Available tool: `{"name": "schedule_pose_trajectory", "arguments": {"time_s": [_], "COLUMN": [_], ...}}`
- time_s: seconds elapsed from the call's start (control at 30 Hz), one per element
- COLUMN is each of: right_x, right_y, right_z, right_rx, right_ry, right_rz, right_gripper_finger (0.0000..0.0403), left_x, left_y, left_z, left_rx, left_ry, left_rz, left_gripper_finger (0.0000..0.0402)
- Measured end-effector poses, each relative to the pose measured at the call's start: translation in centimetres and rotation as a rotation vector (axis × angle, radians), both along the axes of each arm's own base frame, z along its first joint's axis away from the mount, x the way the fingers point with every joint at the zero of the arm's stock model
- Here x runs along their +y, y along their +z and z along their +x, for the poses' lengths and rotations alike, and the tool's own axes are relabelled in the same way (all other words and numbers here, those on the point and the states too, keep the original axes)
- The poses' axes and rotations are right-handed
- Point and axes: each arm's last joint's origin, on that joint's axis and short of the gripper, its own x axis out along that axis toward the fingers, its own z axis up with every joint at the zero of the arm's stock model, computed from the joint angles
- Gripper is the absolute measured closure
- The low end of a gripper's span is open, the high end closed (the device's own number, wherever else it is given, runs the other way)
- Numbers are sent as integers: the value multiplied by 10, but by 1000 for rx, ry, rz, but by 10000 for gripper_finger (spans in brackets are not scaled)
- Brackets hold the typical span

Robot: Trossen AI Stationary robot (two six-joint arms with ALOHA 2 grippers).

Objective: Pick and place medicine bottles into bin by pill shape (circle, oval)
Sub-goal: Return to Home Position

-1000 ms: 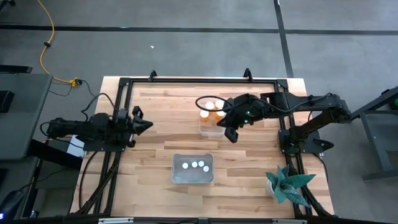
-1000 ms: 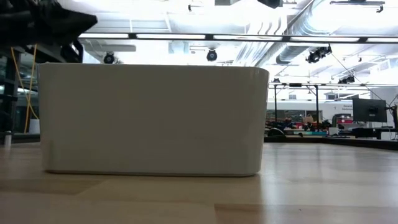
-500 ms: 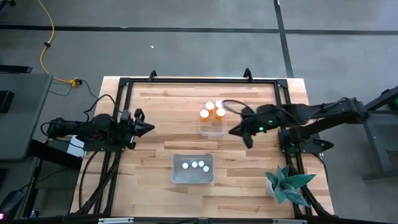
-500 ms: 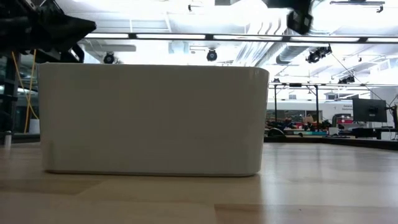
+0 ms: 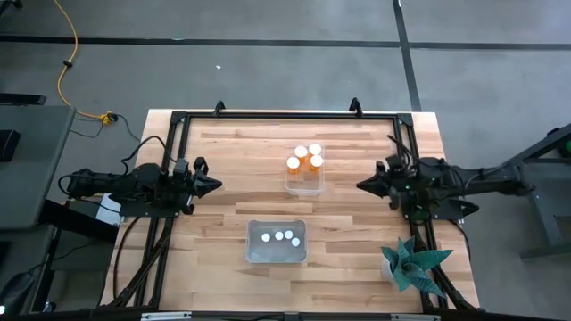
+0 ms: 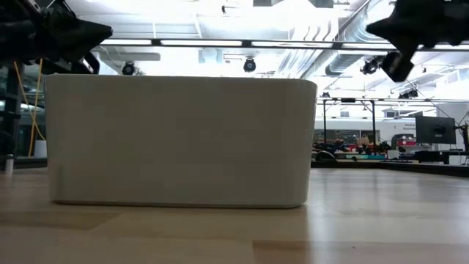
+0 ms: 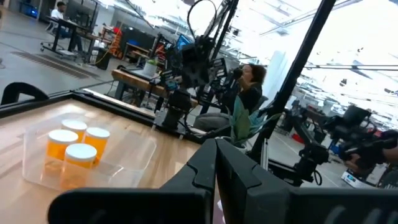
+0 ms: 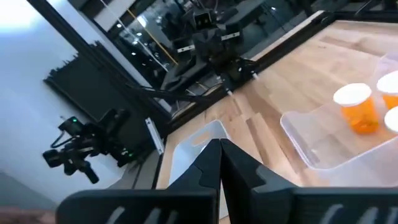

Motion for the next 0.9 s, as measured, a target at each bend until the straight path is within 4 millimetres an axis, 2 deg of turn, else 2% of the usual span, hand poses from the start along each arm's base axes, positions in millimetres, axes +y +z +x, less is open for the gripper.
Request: {"name": "schedule_pose_trajectory", "arguments": {"time_s": [0.2,0.4,0.63,0.9], "right_x": [-5,-6,-8,-9], "right_y": [-19,-43,-62,-66], "right_z": [-16,-23,-19,-16], "right_rx": [-80,-131,-66,-31], "right_ry": [-32,-62,-120,-159], "right_rz": [-46,-69,-223,-451], "right_gripper_finger": [403,403,403,403], "left_x": [0,0,0,0], "left_y": [0,0,0,-1], "left_z": [0,0,0,0], "left_rx": [0,0,2,10], "left_ry": [0,0,0,0], "left_rz": [0,0,0,0], "left_gripper_finger": [401,401,401,401]}}
